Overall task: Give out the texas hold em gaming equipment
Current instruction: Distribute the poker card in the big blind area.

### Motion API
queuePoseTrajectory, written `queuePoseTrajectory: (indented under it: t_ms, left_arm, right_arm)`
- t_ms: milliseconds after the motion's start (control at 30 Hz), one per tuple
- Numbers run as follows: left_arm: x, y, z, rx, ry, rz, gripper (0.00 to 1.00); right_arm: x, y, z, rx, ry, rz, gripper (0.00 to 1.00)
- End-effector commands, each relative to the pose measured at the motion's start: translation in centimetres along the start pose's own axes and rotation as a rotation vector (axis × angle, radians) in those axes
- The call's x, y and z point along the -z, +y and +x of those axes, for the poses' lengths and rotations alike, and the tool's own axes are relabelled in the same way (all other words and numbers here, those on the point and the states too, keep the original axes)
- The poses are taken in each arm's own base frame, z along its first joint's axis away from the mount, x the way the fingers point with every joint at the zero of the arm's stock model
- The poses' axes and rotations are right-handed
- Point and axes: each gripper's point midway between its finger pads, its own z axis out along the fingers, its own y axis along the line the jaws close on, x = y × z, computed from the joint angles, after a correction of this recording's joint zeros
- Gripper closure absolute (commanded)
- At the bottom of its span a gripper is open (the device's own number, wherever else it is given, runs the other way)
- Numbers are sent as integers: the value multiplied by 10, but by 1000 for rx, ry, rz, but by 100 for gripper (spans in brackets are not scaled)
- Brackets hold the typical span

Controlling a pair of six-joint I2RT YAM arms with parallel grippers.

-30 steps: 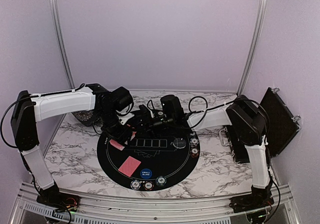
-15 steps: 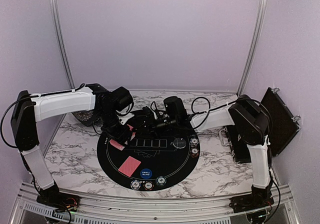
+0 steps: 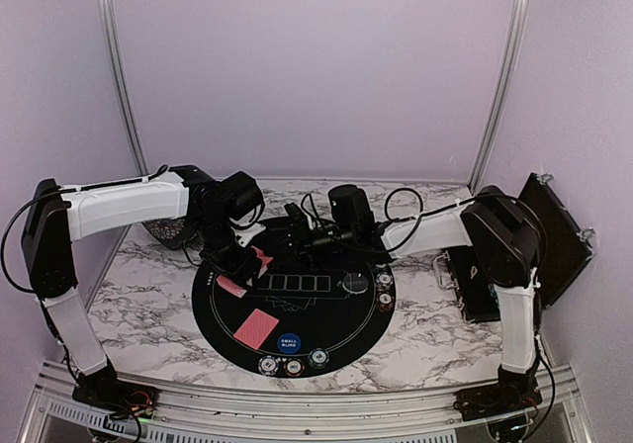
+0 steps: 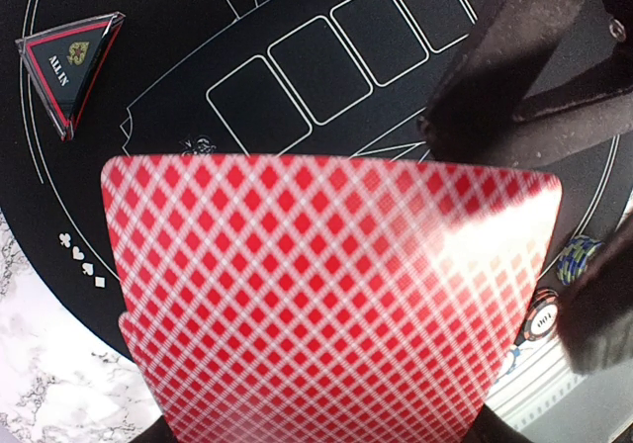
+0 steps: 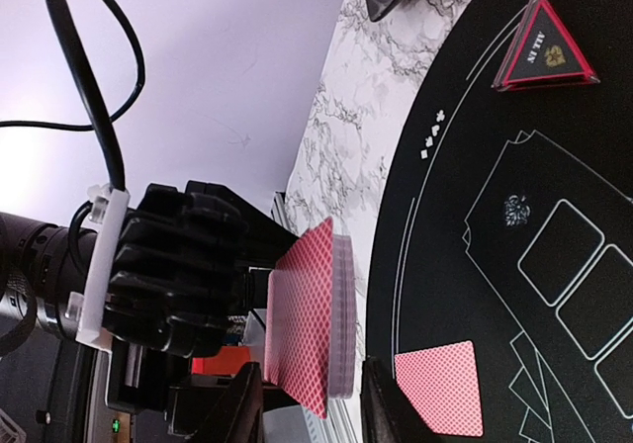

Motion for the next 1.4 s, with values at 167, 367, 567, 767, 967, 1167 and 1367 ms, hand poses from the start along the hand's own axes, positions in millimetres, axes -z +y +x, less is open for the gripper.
queuePoseTrajectory:
  t_ms: [167,367,567,767,967,1167,1367]
  left_arm:
    - [7,-2,1,-10,5,-4,43]
    - [5,-2,2,-9,9,-4,43]
    - [5,-1,2,-8,10,-5,43]
    - [5,-2,2,-7,9,-5,43]
    - [5,-1,1,-9,10,-6,43]
    - [5,-2,1,-11,10,-5,43]
    - [5,-1,3,-8,11,-8,43]
  right_arm:
    - [6,13,-6,24,-21,-22,71]
    - [3,11,-3,18,-10,-26,75]
    - [0,9,0,17,0,-29,81]
    - [0,10,0,14,4,-33,88]
    - [-1,8,0,5,9,-37,95]
    - [0,8,0,-2,10,-48,100]
    - [4,14,-6,-9,-1,-72,100]
